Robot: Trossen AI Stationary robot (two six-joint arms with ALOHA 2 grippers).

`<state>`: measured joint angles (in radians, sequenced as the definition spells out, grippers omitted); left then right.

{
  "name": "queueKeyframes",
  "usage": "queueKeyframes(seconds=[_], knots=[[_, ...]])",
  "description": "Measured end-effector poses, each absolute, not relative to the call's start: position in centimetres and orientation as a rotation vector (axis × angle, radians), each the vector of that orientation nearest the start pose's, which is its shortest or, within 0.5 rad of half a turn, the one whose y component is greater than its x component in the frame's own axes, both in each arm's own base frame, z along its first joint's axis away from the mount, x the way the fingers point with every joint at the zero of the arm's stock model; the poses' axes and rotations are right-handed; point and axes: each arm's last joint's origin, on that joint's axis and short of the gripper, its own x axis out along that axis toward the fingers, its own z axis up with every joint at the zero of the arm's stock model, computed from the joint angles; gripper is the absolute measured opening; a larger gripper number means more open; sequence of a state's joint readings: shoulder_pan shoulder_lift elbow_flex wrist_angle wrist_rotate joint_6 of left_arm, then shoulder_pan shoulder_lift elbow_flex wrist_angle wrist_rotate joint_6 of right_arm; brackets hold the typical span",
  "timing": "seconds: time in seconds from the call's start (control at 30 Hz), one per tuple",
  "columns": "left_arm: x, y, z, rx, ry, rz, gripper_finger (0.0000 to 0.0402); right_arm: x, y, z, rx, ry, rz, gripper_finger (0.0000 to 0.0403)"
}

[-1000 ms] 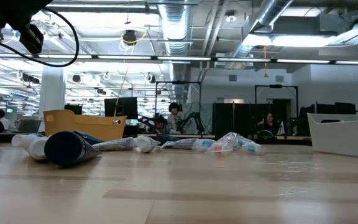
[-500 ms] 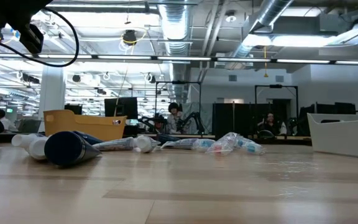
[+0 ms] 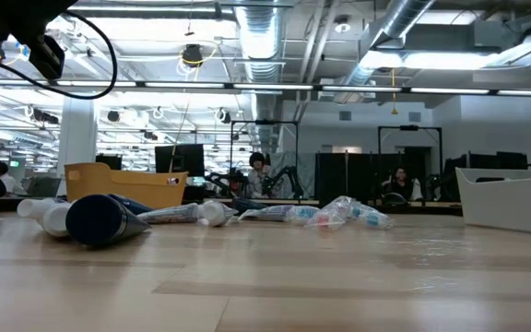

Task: Pick & Place Travel size toiletries
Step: Put the blue shave cream into the black bin

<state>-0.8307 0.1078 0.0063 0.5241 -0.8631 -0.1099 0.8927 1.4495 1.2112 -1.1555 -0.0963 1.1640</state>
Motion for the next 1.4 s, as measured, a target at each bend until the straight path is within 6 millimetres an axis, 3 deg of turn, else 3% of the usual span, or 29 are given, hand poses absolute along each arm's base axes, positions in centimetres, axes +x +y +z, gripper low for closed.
queueKeyframes(seconds=[0.2, 0.43, 0.6, 0.8, 1.03, 1.17, 1.4], knots=[[7.4, -4.9, 20.2, -0.426, -0.282, 0.016, 0.0002, 21.1, 11.6, 29.3, 0.252, 1.319, -0.165, 0.0259], [7.4, -4.9, 20.2, -0.426, -0.282, 0.016, 0.0002, 28.2, 3.4, 27.1, 0.094, 1.224, -0.108, 0.0259], [7.4, -4.9, 20.2, -0.426, -0.283, 0.016, 0.0002, 32.9, -0.9, 25.2, -0.005, 1.200, -0.074, 0.0260], [7.4, -4.9, 20.2, -0.426, -0.283, 0.017, 0.0002, 39.3, -3.7, 24.4, -0.198, 1.178, 0.024, 0.0260], [7.4, -4.9, 20.2, -0.426, -0.283, 0.017, 0.0002, 45.6, -4.9, 23.4, -0.389, 1.139, 0.138, 0.0260], [7.4, -4.9, 20.2, -0.426, -0.283, 0.016, 0.0002, 47.5, -5.7, 21.9, -0.416, 1.186, 0.203, 0.0260], [7.4, -4.9, 20.2, -0.426, -0.283, 0.016, 0.0002, 48.3, -7.5, 18.9, -0.397, 1.299, 0.238, 0.0260]])
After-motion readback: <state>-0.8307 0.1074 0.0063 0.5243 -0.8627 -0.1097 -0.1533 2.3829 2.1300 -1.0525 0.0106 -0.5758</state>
